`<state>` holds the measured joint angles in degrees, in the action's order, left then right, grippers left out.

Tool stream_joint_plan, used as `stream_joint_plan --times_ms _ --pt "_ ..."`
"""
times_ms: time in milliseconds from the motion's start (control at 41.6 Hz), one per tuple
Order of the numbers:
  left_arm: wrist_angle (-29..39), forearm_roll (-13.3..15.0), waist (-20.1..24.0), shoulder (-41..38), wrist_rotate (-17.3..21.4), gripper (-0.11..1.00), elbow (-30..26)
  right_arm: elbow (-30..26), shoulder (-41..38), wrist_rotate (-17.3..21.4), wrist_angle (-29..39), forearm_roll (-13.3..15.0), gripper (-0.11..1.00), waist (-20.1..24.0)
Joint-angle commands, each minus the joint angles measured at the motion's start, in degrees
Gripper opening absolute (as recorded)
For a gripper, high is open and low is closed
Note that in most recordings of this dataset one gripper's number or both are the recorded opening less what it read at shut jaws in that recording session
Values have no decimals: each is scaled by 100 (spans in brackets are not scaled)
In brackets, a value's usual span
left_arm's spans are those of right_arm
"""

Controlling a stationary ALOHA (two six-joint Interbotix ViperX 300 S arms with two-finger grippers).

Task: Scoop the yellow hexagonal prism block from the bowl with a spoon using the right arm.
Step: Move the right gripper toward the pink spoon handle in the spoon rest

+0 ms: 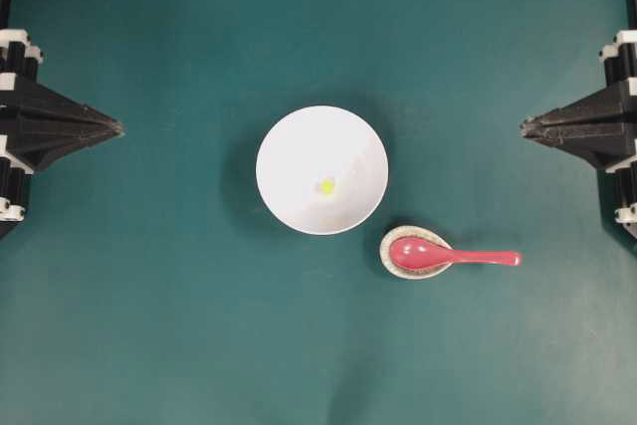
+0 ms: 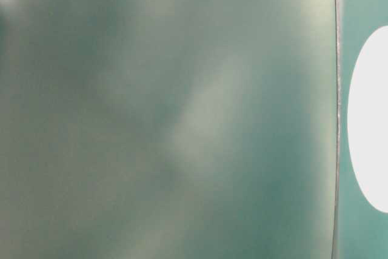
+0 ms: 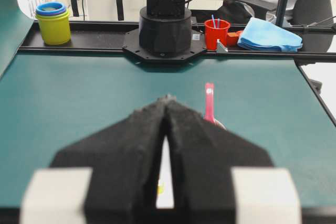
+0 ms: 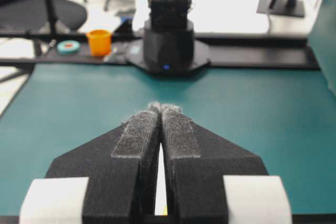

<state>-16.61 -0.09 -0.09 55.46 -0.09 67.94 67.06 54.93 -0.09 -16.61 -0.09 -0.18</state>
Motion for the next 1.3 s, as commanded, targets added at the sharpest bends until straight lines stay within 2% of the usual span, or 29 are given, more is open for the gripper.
stream_joint_plan --times_ms 0,24,48,289,481,794,914,1275 --pt "176 -26 0 -105 -26 -1 -158 -149 -9 26 -44 -18 0 0" --pt "369 -18 9 -105 -70 -1 -185 -211 -44 26 114 -18 0 -9" --pt "404 -26 9 -105 -70 6 -202 -229 -44 26 167 -18 1 0" --pt "475 -26 9 -114 -70 4 -229 -308 -70 26 431 -18 2 0" --pt "466 -18 0 -114 -70 4 -229 -343 -79 26 457 -18 8 0" --pt "457 -26 9 -114 -70 4 -229 -369 -79 26 466 -88 36 -9" --pt "457 -26 0 -114 -70 4 -229 -369 -79 26 466 -88 42 0" --pt "466 -18 0 -114 -70 11 -237 -360 -88 53 466 -105 43 -9"
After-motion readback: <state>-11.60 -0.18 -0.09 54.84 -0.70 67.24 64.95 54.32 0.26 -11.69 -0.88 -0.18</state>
